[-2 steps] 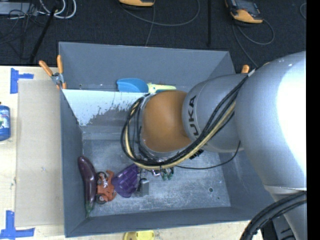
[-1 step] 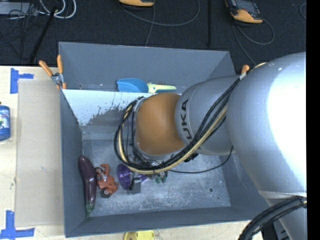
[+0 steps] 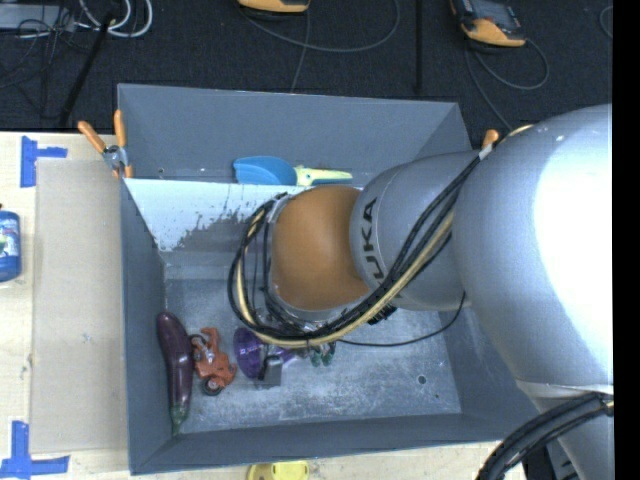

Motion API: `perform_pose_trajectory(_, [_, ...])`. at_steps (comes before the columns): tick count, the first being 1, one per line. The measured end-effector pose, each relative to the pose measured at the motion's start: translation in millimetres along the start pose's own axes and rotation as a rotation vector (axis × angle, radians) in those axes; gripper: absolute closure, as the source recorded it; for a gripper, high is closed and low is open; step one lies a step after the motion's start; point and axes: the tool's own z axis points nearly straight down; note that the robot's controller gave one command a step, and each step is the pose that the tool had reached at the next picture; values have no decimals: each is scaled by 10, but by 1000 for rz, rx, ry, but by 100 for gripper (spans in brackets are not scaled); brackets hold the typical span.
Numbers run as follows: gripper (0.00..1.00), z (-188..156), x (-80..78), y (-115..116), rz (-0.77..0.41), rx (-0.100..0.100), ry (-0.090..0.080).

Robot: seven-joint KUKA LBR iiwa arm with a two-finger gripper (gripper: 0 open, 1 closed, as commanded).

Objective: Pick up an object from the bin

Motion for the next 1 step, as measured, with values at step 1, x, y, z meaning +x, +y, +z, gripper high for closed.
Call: perform_pose_trajectory(1, [100, 0, 0, -1, 1, 0, 0])
